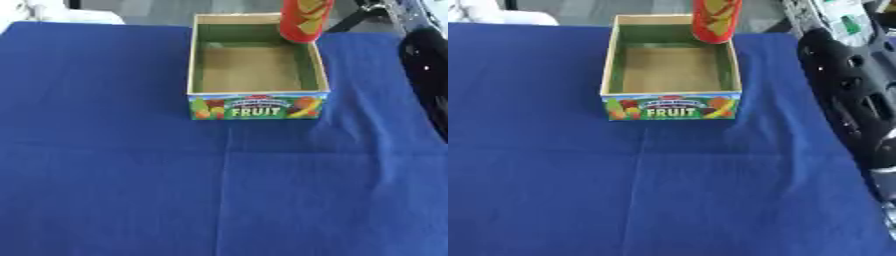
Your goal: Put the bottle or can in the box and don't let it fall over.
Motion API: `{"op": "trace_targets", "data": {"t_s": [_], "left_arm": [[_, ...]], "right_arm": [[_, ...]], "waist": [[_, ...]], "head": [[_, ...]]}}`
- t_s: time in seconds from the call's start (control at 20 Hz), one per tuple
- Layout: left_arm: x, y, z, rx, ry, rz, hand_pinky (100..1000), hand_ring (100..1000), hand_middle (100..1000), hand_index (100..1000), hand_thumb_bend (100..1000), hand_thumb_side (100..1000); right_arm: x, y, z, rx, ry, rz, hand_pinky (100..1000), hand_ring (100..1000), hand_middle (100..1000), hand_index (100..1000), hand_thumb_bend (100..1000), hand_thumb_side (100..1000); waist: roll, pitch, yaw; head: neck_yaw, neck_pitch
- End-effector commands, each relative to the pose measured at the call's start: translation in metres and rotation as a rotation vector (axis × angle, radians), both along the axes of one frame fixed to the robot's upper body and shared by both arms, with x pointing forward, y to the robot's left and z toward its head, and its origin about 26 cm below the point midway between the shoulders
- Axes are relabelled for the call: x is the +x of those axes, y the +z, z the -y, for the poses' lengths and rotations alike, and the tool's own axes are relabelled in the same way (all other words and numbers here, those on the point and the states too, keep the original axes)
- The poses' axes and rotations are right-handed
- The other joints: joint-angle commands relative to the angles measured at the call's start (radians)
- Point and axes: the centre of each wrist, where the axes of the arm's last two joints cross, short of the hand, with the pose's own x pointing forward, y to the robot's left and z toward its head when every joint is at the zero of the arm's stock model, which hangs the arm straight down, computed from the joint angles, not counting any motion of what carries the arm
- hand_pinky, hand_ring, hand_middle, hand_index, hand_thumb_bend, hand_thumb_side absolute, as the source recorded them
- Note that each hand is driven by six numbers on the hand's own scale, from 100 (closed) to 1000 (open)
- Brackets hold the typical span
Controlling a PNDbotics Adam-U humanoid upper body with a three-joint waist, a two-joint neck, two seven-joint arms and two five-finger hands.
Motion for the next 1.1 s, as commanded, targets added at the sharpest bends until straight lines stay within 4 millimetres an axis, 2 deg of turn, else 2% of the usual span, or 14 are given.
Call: {"op": "trace_targets", "data": {"t_s": [0.05, 0.25, 0.3, 0.45, 0.7, 0.85, 1.05, 1.1], "left_arm": [[-0.001, 0.008, 0.002, 0.002, -0.019, 0.027, 867, 687, 906, 759, 100, 672], [-0.001, 0.008, 0.003, 0.001, -0.024, 0.027, 867, 685, 907, 758, 100, 672], [-0.001, 0.008, 0.003, 0.003, -0.025, 0.028, 868, 683, 900, 757, 100, 672], [-0.001, 0.009, 0.003, 0.003, -0.027, 0.033, 870, 682, 897, 757, 100, 672], [-0.001, 0.009, 0.003, 0.005, -0.025, 0.029, 877, 681, 897, 757, 100, 672], [-0.001, 0.009, 0.003, 0.007, -0.024, 0.029, 877, 681, 897, 757, 100, 672], [-0.001, 0.008, 0.003, 0.010, -0.021, 0.028, 878, 682, 897, 757, 100, 672], [-0.001, 0.008, 0.003, 0.011, -0.021, 0.028, 878, 681, 896, 757, 100, 672]], "right_arm": [[-0.001, 0.008, 0.005, 0.002, 0.009, 0.069, 1000, 758, 668, 531, 100, 100], [0.008, -0.006, 0.006, -0.032, -0.004, 0.057, 1000, 775, 701, 557, 100, 100], [0.009, -0.010, 0.007, -0.047, -0.010, 0.056, 1000, 802, 755, 611, 100, 100], [0.014, -0.021, 0.011, -0.082, -0.031, 0.054, 1000, 829, 797, 656, 100, 100], [0.017, -0.030, 0.012, -0.135, -0.026, 0.049, 1000, 934, 992, 816, 100, 100], [0.017, -0.032, 0.013, -0.182, -0.030, 0.050, 1000, 988, 1000, 895, 100, 100], [0.018, -0.036, 0.015, -0.276, -0.040, 0.053, 1000, 1000, 1000, 1000, 100, 238], [0.019, -0.037, 0.015, -0.294, -0.044, 0.054, 1000, 1000, 1000, 1000, 100, 367]], "waist": [[0.003, -0.016, 0.008], [0.003, -0.008, 0.018], [0.002, -0.007, 0.020], [-0.001, -0.003, 0.028], [-0.002, 0.000, 0.028], [-0.001, 0.000, 0.027], [-0.001, 0.001, 0.025], [0.000, 0.001, 0.024]], "head": [[-0.009, -0.023], [-0.013, -0.026], [-0.013, -0.026], [-0.018, -0.029], [-0.019, -0.030], [-0.016, -0.029], [-0.015, -0.027], [-0.014, -0.027]]}}
